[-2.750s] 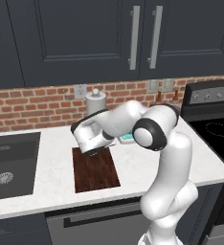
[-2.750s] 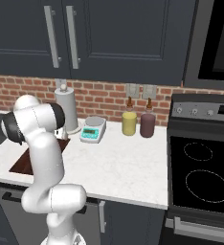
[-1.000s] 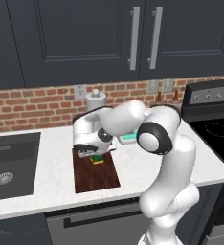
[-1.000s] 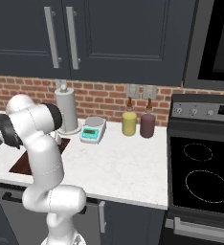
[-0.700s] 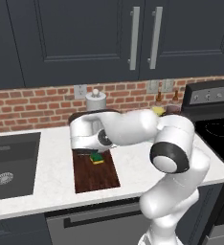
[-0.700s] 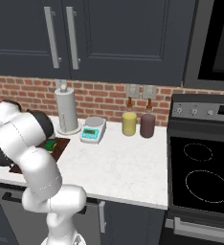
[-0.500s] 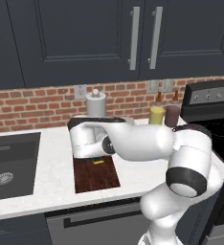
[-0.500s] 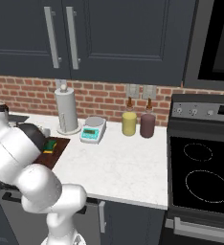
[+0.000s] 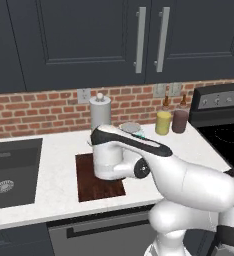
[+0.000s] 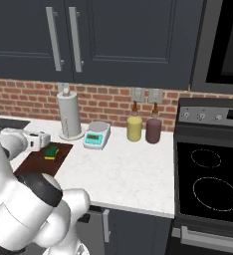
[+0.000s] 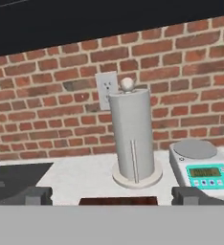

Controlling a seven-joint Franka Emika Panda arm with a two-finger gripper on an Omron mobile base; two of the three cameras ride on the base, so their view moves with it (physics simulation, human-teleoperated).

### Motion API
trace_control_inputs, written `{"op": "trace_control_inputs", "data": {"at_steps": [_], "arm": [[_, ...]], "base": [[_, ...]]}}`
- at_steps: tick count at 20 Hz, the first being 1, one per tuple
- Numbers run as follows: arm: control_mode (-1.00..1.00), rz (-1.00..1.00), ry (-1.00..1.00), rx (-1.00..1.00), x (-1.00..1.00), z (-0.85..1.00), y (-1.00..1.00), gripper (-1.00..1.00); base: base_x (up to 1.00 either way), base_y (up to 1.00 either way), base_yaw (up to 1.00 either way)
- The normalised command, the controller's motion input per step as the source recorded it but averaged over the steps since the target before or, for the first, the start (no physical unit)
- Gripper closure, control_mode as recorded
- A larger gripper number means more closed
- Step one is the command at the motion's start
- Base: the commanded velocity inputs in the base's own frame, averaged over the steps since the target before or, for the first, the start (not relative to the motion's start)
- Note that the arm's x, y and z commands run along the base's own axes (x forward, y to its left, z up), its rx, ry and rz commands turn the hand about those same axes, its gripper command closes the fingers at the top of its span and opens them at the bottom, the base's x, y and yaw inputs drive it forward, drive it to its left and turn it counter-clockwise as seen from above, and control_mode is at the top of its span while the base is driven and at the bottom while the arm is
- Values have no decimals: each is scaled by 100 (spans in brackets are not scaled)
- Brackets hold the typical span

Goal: Pick up the sponge from the counter and clean the cutting board by briefly scrubbing or pressing down on the cutting board. Once finished, release the sponge.

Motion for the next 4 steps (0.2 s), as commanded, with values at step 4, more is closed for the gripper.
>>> {"op": "trace_control_inputs", "data": {"at_steps": [4], "arm": [[-100, 0, 0, 18, -41, 100, -52, -100]], "base": [[0, 0, 0]]}}
